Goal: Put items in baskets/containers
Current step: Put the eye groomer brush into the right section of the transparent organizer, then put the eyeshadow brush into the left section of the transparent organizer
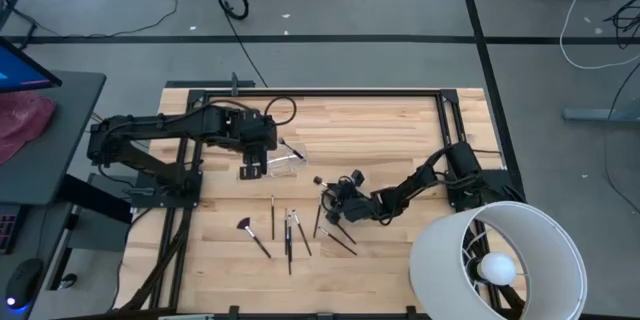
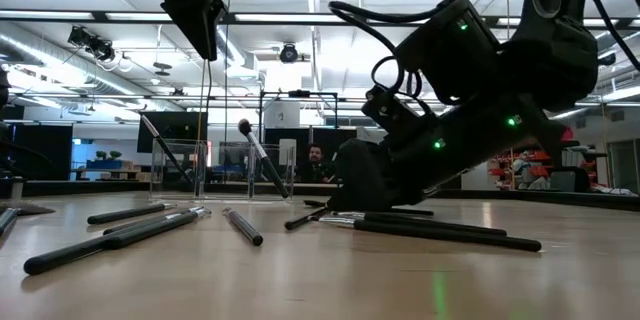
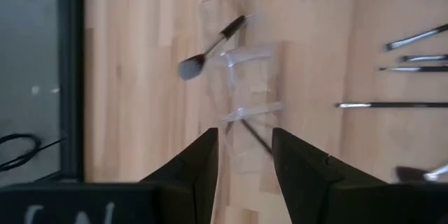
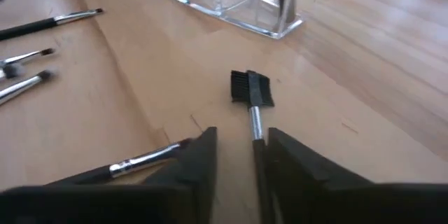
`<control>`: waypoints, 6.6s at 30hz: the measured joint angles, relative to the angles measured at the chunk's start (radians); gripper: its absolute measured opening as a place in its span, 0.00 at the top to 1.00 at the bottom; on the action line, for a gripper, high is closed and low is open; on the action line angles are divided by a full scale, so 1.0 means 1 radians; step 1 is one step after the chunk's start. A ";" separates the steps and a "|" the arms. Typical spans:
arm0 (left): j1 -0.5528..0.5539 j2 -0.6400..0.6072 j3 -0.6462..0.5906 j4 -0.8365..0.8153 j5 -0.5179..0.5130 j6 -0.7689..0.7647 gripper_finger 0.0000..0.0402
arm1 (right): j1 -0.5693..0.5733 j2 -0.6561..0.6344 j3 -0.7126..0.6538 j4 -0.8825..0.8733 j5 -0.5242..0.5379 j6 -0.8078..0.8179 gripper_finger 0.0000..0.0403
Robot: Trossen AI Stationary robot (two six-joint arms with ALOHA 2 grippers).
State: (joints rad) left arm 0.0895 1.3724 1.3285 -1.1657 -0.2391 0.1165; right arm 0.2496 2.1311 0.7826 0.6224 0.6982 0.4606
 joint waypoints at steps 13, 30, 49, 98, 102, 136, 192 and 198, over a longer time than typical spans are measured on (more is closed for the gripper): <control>-0.091 0.009 -0.422 0.747 0.262 0.123 0.66 | -0.037 -0.019 -0.004 0.014 -0.114 -0.011 0.96; -0.163 0.256 -0.777 1.565 0.101 0.290 0.60 | -0.084 -0.083 -0.011 0.093 -0.344 -0.057 0.98; -0.186 0.355 -0.720 1.593 0.037 0.363 0.53 | -0.106 -0.085 -0.008 0.246 -0.479 -0.050 0.98; -0.252 0.086 0.008 0.054 -0.317 0.242 0.94 | -0.110 -0.088 -0.006 0.215 -0.479 -0.111 0.44; -0.106 0.086 0.138 -0.043 -0.199 0.291 0.90 | -0.110 -0.088 -0.006 0.212 -0.479 -0.111 0.44; -0.029 0.395 0.104 -0.054 -0.450 0.705 0.90 | -0.109 -0.088 -0.006 0.205 -0.479 -0.155 0.45; -0.413 -0.267 -0.850 1.081 -0.182 -0.295 0.55 | 0.131 -0.333 -0.006 -0.238 -0.233 -0.101 0.45; -0.415 -0.267 -0.882 1.108 -0.186 -0.354 0.55 | 0.141 -0.301 -0.006 -0.287 -0.202 0.048 0.45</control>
State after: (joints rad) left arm -0.3252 1.1057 0.4466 -0.0580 -0.4253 -0.2379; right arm 0.3902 1.8300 0.7761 0.3350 0.4965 0.5086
